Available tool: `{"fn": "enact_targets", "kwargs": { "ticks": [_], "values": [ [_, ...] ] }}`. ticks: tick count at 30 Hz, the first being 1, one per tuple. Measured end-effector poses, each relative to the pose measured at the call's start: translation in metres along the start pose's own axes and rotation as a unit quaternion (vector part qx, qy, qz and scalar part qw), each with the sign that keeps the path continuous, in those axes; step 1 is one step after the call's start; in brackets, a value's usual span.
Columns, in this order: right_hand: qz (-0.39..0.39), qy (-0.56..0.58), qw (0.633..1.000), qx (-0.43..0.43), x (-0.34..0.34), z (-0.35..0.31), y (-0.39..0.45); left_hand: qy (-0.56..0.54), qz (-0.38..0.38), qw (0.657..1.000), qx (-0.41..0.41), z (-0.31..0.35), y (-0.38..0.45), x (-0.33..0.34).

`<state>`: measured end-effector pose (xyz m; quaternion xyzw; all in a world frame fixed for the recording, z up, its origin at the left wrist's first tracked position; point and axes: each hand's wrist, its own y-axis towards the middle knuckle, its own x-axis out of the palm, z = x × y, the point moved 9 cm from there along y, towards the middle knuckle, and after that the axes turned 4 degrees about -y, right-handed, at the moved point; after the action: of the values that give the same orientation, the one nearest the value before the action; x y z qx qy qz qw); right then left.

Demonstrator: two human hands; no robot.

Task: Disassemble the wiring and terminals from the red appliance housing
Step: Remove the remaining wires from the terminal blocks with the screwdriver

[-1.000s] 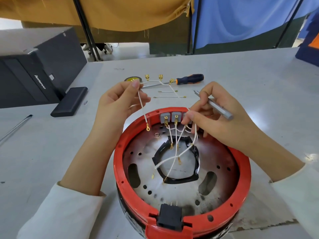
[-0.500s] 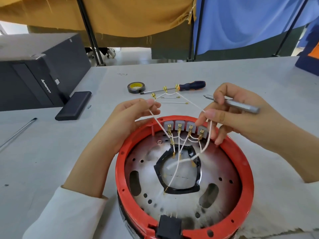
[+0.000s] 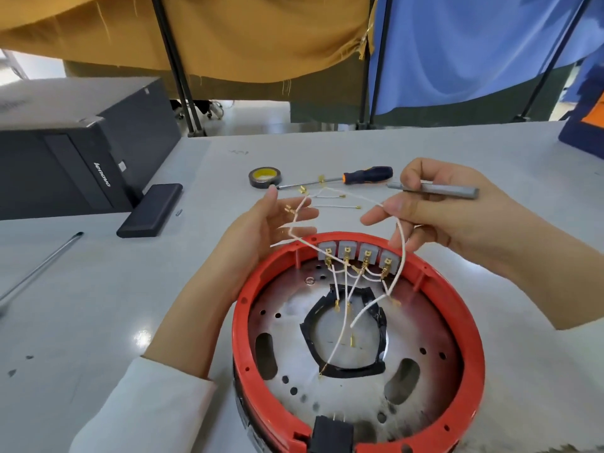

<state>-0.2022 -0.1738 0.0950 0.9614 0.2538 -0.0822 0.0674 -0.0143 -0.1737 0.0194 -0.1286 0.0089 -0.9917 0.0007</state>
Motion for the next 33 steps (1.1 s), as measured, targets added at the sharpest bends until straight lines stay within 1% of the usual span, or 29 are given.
{"fn": "enact_targets", "kwargs": {
  "ticks": [3, 5, 6, 7, 8, 9, 10, 11, 12, 14, 15, 16, 18, 20, 23, 26, 28, 31, 33],
  "values": [
    [0.007, -0.001, 1.000, 0.001, 0.009, 0.006, -0.007, 0.003, -0.007, 1.000, 0.015, 0.003, -0.002, 0.002],
    [0.039, 0.012, 0.999, -0.002, 0.005, 0.007, -0.012, 0.006, -0.004, 1.000, 0.020, 0.008, -0.004, 0.002],
    [0.054, 0.016, 0.998, -0.005, 0.000, 0.008, -0.016, 0.029, 0.012, 0.999, 0.035, 0.012, -0.007, 0.000],
    [0.066, 0.019, 0.998, -0.010, -0.004, 0.007, -0.019, 0.071, 0.045, 0.994, 0.067, 0.020, -0.011, -0.003],
    [0.078, 0.021, 0.997, -0.017, -0.008, 0.007, -0.023, 0.128, 0.092, 0.981, 0.116, 0.032, -0.018, -0.008],
    [0.088, 0.022, 0.996, -0.024, -0.012, 0.006, -0.027, 0.184, 0.132, 0.958, 0.174, 0.046, -0.029, -0.009],
    [0.098, 0.020, 0.995, -0.029, -0.016, 0.006, -0.031, 0.230, 0.141, 0.937, 0.221, 0.058, -0.039, -0.003],
    [0.109, 0.021, 0.993, -0.032, -0.019, 0.006, -0.035, 0.268, 0.114, 0.924, 0.247, 0.066, -0.048, 0.010],
    [0.120, 0.024, 0.992, -0.033, -0.022, 0.007, -0.038, 0.304, 0.059, 0.917, 0.251, 0.069, -0.054, 0.028],
    [0.145, 0.040, 0.988, -0.029, -0.027, 0.011, -0.040, 0.390, -0.059, 0.893, 0.215, 0.063, -0.062, 0.065],
    [0.154, 0.050, 0.986, -0.026, -0.027, 0.014, -0.041, 0.425, -0.101, 0.879, 0.191, 0.056, -0.065, 0.079],
    [0.159, 0.059, 0.985, -0.023, -0.026, 0.016, -0.041, 0.441, -0.128, 0.873, 0.162, 0.049, -0.065, 0.089],
    [0.164, 0.071, 0.984, -0.023, -0.023, 0.018, -0.041, 0.429, -0.160, 0.884, 0.097, 0.033, -0.063, 0.102],
    [0.164, 0.075, 0.983, -0.025, -0.020, 0.019, -0.041, 0.407, -0.183, 0.893, 0.049, 0.017, -0.062, 0.109],
    [0.166, 0.062, 0.984, -0.028, -0.019, 0.020, -0.040, 0.369, -0.207, 0.906, 0.025, 0.004, -0.063, 0.114],
    [0.167, 0.050, 0.984, -0.030, -0.020, 0.019, -0.039, 0.314, -0.211, 0.926, -0.005, -0.002, -0.065, 0.108],
    [0.167, 0.054, 0.984, -0.029, -0.022, 0.020, -0.039, 0.300, -0.209, 0.931, 0.005, 0.001, -0.066, 0.104],
    [0.161, 0.050, 0.985, -0.027, -0.022, 0.022, -0.042, 0.256, -0.175, 0.950, 0.021, 0.006, -0.064, 0.093],
    [0.157, 0.038, 0.986, -0.032, -0.020, 0.023, -0.044, 0.238, -0.162, 0.957, 0.033, 0.008, -0.065, 0.089]
  ]
}}
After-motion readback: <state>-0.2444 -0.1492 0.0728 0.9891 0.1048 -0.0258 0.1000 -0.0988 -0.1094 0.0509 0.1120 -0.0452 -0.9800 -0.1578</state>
